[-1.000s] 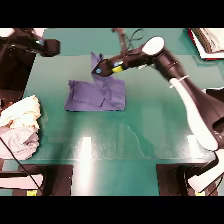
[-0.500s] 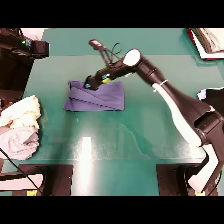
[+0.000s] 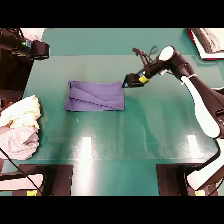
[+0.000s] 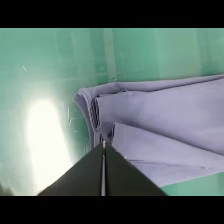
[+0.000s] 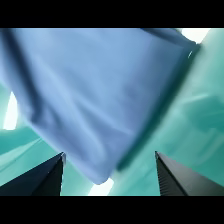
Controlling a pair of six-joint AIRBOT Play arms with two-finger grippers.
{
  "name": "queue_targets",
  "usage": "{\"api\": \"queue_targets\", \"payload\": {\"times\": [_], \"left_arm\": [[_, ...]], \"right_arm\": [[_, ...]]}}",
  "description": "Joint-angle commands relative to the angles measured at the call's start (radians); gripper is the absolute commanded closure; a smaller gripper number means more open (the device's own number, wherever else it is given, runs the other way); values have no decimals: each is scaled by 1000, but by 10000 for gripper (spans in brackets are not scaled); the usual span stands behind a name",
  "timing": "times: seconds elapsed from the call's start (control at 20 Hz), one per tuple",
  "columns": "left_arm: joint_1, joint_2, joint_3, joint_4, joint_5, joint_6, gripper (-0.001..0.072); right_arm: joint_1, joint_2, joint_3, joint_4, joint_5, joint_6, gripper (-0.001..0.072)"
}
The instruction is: Fold the shirts.
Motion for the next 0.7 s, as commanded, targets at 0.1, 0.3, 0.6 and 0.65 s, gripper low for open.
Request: {"api": "queue_targets", "payload": {"times": [0.1,0.3,0.6,0.65], "left_arm": [[0,-2,-53,-4,-1,1,680],[-2,-2,-66,-26,5,3,679],[-3,-2,-66,-54,-2,26,679],[-2,-2,-66,-54,-9,26,679]], "right_arm": [[-33,13,-238,205,-188,32,82],[-9,-26,-321,449,-286,-55,82],[123,-137,-201,462,-321,-56,143],[142,-148,-173,462,-340,-64,329]]}}
